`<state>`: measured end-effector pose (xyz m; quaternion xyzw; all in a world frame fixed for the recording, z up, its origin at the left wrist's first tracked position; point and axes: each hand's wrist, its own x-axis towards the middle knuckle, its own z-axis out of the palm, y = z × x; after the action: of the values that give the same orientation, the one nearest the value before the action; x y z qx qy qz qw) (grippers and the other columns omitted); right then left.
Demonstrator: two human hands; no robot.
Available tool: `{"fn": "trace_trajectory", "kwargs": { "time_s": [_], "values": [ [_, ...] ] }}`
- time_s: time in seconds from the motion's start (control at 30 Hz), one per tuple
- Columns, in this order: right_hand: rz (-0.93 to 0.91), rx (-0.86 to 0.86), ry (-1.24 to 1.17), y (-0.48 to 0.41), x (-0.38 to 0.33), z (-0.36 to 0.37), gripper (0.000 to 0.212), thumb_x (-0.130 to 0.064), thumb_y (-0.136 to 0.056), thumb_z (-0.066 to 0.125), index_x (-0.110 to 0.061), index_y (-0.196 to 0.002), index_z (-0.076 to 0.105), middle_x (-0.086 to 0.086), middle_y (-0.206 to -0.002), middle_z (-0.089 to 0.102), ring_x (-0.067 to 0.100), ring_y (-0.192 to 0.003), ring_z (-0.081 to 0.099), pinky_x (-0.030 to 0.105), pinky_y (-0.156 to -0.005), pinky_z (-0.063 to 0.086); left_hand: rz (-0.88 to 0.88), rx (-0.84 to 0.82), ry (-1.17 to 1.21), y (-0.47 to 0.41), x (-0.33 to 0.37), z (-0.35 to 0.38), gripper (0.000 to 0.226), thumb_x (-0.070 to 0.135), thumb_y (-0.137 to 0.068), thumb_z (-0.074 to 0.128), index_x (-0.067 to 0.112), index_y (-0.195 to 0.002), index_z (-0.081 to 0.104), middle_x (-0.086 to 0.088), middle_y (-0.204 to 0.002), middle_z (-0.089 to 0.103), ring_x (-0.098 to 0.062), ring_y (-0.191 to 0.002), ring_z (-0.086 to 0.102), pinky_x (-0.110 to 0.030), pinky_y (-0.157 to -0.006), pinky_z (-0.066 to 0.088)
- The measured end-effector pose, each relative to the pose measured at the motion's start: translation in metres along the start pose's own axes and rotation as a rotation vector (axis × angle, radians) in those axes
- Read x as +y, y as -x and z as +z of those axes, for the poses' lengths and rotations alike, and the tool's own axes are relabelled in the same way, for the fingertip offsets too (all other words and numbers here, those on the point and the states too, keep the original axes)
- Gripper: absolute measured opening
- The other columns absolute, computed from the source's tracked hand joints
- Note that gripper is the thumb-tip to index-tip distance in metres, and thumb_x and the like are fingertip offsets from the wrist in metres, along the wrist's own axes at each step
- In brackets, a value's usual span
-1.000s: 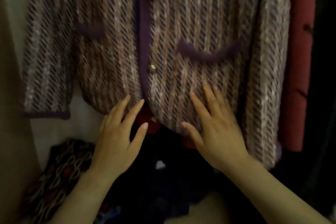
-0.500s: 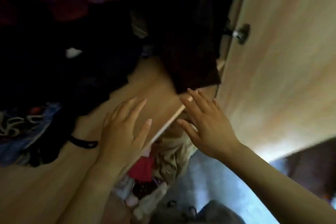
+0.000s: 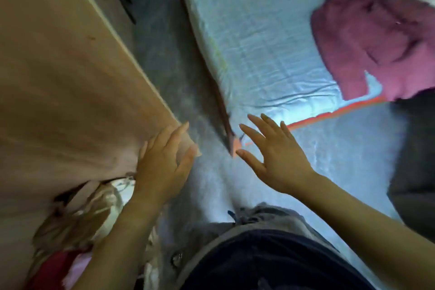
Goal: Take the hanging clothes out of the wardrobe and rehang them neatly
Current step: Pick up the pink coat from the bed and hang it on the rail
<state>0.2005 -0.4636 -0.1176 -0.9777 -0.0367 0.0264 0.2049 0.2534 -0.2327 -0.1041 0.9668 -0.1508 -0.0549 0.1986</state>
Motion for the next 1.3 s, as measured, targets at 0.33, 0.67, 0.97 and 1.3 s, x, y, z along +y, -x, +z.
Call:
{"fn": "trace_trajectory", "kwargs": {
  "time_s": [0.33, 0.67, 0.97, 1.3],
  "values": [
    [0.555, 0.241, 0.007, 0.057, 0.203, -0.097, 0.065, -0.061, -0.091, 0.024, -0.021, -0.136, 0.046, 0.005, -0.148, 0.038, 0.031, -0.138, 0.031, 0.053, -0.110, 0.020, 0.610, -0.241, 0.050, -0.164, 0.261, 0.110, 0.062, 0.058, -0.088, 0.026, 0.023, -0.135, 0.047, -0.003, -0.136, 0.051, -0.025, -0.125, 0.047, -0.052, -0.100, 0.037],
    [0.753, 0.256, -0.032, 0.001, 0.344, -0.127, 0.068, -0.063, -0.089, 0.019, -0.023, -0.140, 0.040, 0.003, -0.149, 0.035, 0.028, -0.140, 0.026, 0.052, -0.113, 0.017, 0.723, -0.357, 0.024, -0.299, 0.354, 0.195, 0.059, 0.058, -0.088, 0.027, 0.024, -0.132, 0.048, -0.001, -0.133, 0.054, -0.023, -0.123, 0.049, -0.053, -0.095, 0.041],
    [0.712, 0.202, -0.072, -0.122, 0.490, -0.194, 0.066, -0.059, -0.086, 0.025, -0.017, -0.129, 0.053, 0.008, -0.138, 0.049, 0.030, -0.129, 0.043, 0.048, -0.106, 0.033, 0.625, -0.283, -0.004, -0.485, 0.427, 0.212, 0.061, 0.057, -0.088, 0.029, 0.020, -0.132, 0.050, -0.004, -0.129, 0.056, -0.025, -0.118, 0.052, -0.052, -0.095, 0.042],
    [0.419, 0.048, -0.059, -0.293, 0.676, -0.261, 0.072, -0.062, -0.084, 0.023, -0.016, -0.132, 0.052, 0.007, -0.141, 0.046, 0.027, -0.133, 0.038, 0.049, -0.110, 0.030, 0.336, -0.191, -0.046, -0.631, 0.509, 0.259, 0.065, 0.059, -0.088, 0.023, 0.021, -0.135, 0.047, 0.000, -0.131, 0.053, -0.020, -0.119, 0.051, -0.046, -0.097, 0.042]
  ]
}}
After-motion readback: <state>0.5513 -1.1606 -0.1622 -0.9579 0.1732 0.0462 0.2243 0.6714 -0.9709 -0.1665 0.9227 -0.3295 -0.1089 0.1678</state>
